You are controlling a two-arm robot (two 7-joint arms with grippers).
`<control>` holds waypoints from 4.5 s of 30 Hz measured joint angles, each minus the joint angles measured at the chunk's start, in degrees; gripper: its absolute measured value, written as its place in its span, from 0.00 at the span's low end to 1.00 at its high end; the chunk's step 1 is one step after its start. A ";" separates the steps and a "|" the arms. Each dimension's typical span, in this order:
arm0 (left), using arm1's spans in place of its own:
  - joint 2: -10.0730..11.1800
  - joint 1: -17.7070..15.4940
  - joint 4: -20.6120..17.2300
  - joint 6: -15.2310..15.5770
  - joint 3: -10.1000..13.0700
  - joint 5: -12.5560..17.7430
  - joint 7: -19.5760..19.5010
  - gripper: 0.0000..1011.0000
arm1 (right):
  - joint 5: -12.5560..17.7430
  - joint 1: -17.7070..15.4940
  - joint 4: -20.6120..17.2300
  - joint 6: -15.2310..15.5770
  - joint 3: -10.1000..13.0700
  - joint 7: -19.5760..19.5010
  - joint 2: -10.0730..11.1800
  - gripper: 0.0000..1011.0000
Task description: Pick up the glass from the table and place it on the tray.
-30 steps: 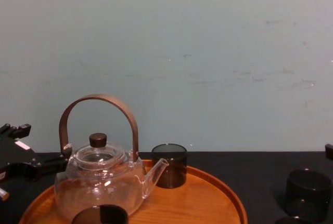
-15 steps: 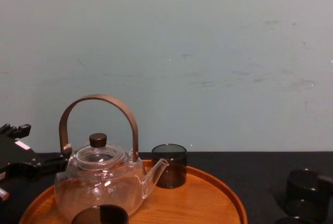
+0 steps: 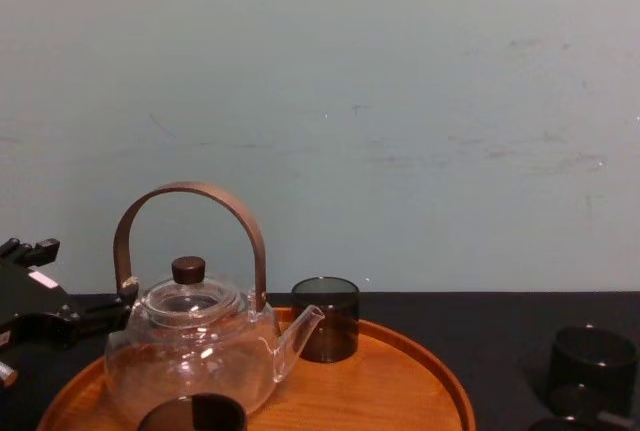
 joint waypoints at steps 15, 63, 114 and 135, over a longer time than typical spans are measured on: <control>0.00 0.00 0.00 0.00 0.00 0.00 0.00 0.99 | -0.10 0.80 2.78 1.99 0.65 3.26 -2.57 0.99; 0.00 0.00 0.00 0.00 0.00 0.00 0.00 0.99 | -3.22 4.13 8.76 5.54 -0.30 7.77 -7.50 0.99; 0.00 0.00 0.00 0.00 0.00 0.00 0.00 0.99 | -7.67 12.21 18.65 2.85 -3.31 9.85 -11.53 0.99; 0.00 0.00 0.00 0.00 0.00 0.00 0.00 0.99 | -7.60 12.05 18.37 3.09 -3.21 9.77 -11.39 0.99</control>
